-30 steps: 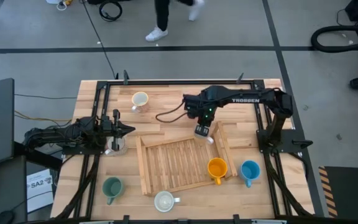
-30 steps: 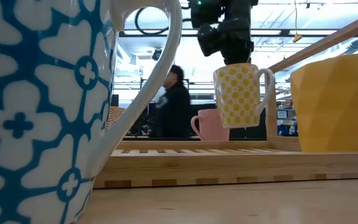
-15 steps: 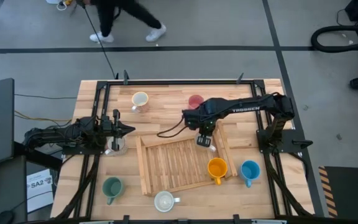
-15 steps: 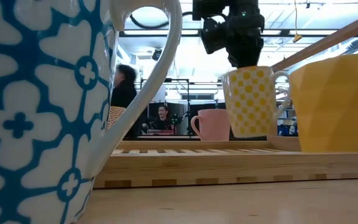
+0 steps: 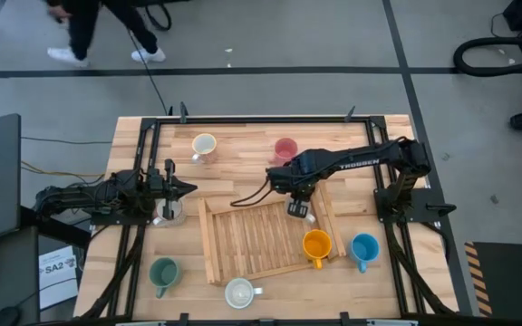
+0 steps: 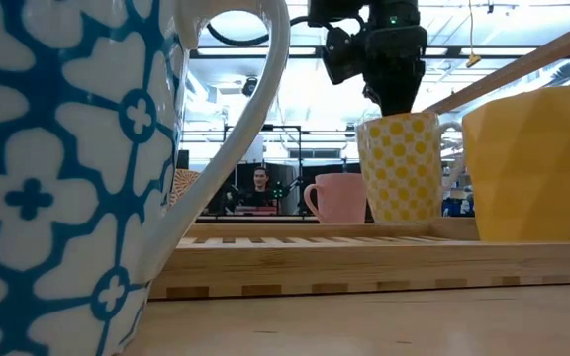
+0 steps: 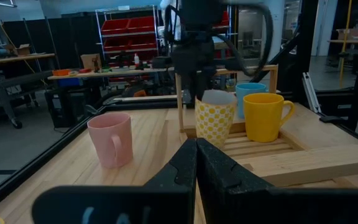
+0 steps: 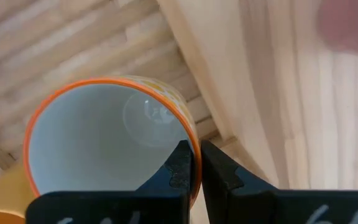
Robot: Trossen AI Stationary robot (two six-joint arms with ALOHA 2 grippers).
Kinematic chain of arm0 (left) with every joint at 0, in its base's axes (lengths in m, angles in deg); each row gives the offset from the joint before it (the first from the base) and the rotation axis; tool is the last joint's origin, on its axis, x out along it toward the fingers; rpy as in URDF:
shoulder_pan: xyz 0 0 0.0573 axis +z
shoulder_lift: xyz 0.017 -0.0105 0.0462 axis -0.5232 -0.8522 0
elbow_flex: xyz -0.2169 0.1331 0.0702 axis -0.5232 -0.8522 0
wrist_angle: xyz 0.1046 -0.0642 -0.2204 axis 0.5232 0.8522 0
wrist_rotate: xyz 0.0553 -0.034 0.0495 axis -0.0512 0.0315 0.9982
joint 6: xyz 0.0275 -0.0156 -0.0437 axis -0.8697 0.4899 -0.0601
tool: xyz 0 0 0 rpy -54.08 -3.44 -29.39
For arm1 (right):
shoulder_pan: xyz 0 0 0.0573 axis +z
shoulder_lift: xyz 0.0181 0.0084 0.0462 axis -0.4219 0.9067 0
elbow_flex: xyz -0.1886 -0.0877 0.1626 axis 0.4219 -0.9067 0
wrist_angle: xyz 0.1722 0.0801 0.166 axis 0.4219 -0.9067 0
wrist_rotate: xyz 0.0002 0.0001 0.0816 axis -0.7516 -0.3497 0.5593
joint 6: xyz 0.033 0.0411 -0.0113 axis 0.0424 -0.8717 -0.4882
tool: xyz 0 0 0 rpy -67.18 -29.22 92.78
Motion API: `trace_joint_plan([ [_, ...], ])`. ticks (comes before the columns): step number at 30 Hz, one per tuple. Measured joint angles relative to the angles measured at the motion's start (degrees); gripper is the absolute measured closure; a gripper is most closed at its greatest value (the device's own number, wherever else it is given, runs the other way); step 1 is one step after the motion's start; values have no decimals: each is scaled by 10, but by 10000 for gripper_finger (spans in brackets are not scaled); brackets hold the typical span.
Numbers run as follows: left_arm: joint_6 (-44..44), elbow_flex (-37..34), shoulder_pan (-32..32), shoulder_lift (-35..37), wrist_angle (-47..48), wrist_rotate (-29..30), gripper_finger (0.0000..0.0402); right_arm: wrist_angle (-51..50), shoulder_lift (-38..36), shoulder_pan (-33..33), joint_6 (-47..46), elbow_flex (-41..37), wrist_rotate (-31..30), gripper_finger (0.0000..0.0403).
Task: Place coffee mugs
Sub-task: Put the white-yellow patterned mug on the shelf
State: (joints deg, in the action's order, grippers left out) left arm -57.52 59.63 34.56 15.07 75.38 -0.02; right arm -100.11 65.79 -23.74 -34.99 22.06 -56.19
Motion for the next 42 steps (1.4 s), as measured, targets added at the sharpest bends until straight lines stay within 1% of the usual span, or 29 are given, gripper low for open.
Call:
trace_joint_plan([
  [7,0,0,0,0,0,0,388,-1,-3,1,1,-42,5,380],
  [13,0,0,0,0,0,0,388,5,-3,1,1,-43,4,376],
  [21,0,0,0,0,0,0,388,9,1,1,1,-46,2,351],
  [33,0,0,0,0,0,0,388,10,2,1,1,-46,2,343],
  [37,0,0,0,0,0,0,388,10,2,0,1,-46,2,328],
  [42,0,0,0,0,0,0,388,12,2,-4,1,-45,5,289],
])
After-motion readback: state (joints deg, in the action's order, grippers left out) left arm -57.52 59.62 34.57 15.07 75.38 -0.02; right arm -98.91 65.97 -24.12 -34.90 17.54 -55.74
